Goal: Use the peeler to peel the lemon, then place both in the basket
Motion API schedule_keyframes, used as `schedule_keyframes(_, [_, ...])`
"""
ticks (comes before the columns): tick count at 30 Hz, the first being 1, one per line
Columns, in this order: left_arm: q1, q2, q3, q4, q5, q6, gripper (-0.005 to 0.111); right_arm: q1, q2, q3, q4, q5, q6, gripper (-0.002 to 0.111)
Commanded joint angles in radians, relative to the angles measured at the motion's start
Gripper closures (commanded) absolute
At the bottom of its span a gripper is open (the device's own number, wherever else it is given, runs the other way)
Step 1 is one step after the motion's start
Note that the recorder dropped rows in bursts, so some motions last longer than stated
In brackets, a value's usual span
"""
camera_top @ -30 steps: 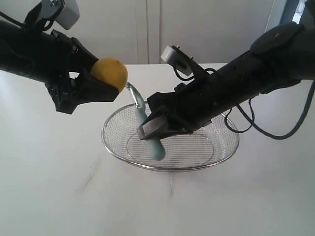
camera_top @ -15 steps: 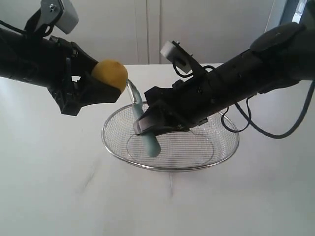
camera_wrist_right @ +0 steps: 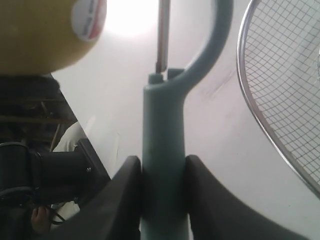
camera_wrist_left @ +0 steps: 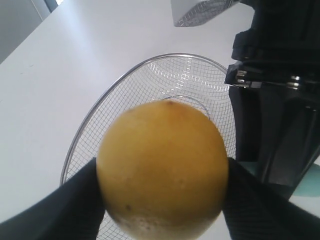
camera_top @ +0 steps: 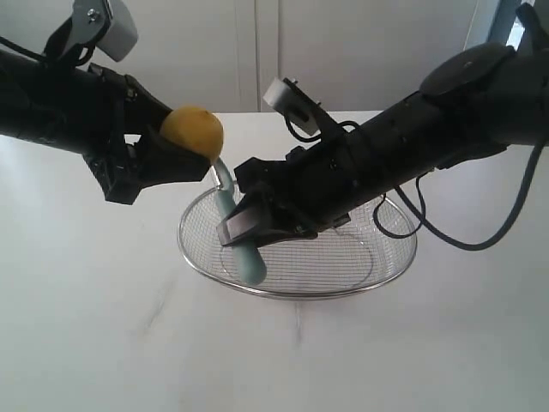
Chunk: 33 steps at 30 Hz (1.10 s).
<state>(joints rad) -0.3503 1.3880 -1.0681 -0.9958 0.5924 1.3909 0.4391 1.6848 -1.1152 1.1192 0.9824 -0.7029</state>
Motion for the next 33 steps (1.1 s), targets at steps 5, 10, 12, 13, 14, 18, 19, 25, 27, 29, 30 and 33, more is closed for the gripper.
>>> schedule_keyframes(5, [-0.001, 0.008, 0.011, -0.017, -0.007, 0.001, 0.107, 0.001, 0.003, 0.001, 0.013, -0.001, 0.053, 0.108])
schedule_keyframes(10, [-0.001, 0.035, 0.011, -0.017, -0.017, 0.001, 0.107, 0.001, 0.003, 0.001, 0.022, 0.006, 0.053, 0.108])
schedule_keyframes(12, [-0.001, 0.046, 0.011, -0.004, -0.022, 0.001, 0.107, 0.001, 0.003, 0.001, 0.029, 0.006, 0.053, 0.108])
schedule_keyframes(13, [-0.001, 0.048, 0.011, 0.003, -0.022, 0.001, 0.107, 0.001, 0.003, 0.001, 0.029, 0.006, 0.053, 0.108])
schedule_keyframes(14, [-0.001, 0.05, 0.011, 0.006, -0.023, 0.001, 0.107, -0.001, 0.003, 0.001, 0.03, 0.009, 0.053, 0.108])
schedule_keyframes(18, [-0.001, 0.05, 0.011, 0.01, -0.023, -0.001, 0.107, -0.001, 0.003, 0.001, 0.03, 0.009, 0.074, 0.108])
schedule_keyframes(19, [-0.001, 0.05, 0.011, 0.01, -0.023, -0.001, 0.107, -0.001, 0.003, 0.001, 0.03, 0.009, 0.074, 0.108])
schedule_keyframes(25, [-0.001, 0.05, 0.011, 0.01, -0.023, -0.001, 0.107, -0.016, 0.003, 0.001, 0.028, 0.006, 0.073, 0.108])
schedule_keyframes(27, [-0.001, 0.05, 0.011, 0.01, -0.021, -0.001, 0.107, -0.035, 0.003, 0.001, 0.033, 0.022, 0.073, 0.108])
schedule_keyframes(29, [-0.001, 0.05, 0.011, 0.01, -0.024, -0.001, 0.107, -0.043, -0.002, 0.001, 0.04, 0.029, 0.073, 0.108])
schedule_keyframes(30, [-0.001, 0.05, 0.011, 0.01, -0.024, -0.001, 0.107, -0.045, -0.009, 0.001, 0.04, 0.029, 0.073, 0.108])
schedule_keyframes(33, [-0.001, 0.05, 0.011, 0.01, -0.024, -0.001, 0.107, -0.047, -0.026, 0.001, 0.04, 0.034, 0.073, 0.108])
